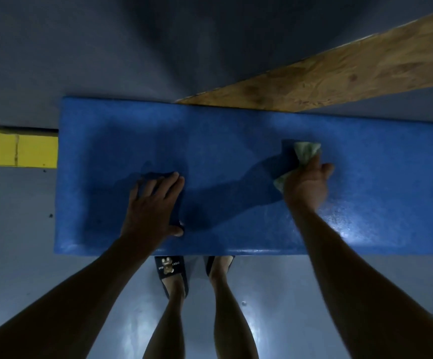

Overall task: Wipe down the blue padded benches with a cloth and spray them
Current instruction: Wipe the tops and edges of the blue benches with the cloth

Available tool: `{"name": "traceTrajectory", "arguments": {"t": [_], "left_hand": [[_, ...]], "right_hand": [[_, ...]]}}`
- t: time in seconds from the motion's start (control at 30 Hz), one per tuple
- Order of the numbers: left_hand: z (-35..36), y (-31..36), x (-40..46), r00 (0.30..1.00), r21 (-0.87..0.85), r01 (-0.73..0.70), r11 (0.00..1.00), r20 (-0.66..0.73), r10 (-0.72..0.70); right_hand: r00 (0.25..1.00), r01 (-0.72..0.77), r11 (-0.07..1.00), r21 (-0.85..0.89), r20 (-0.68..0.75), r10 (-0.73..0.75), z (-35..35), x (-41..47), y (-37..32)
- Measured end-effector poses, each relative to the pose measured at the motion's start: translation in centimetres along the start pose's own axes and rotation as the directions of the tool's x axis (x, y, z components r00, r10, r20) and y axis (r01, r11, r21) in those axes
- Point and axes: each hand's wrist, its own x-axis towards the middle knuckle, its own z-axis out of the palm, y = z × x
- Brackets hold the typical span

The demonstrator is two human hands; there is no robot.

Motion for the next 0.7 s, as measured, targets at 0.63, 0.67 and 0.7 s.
{"name": "traceTrajectory", "arguments": {"t": [0.63, 0.67, 0.7], "left_hand": [[-2.3, -1.6, 3.0, 0.999, 0.008, 0.019, 1.000, -0.048, -0.019], [-2.3, -1.5, 3.1, 0.998, 0.001, 0.027, 1.000, -0.052, -0.027], [-2.3, -1.3, 3.3, 0.998, 0.003, 0.028, 1.000, -0.055, -0.028]], "right_hand": [[0.986, 0.130, 0.991, -0.041, 0.106, -0.125, -0.6, 3.0, -4.1], [0.986, 0.129, 0.991, -0.033, 0.115, -0.124, 0.4, 1.9, -5.4], [0.979, 0.153, 0.988, -0.018, 0.139, -0.149, 1.3, 0.8, -6.8]]}}
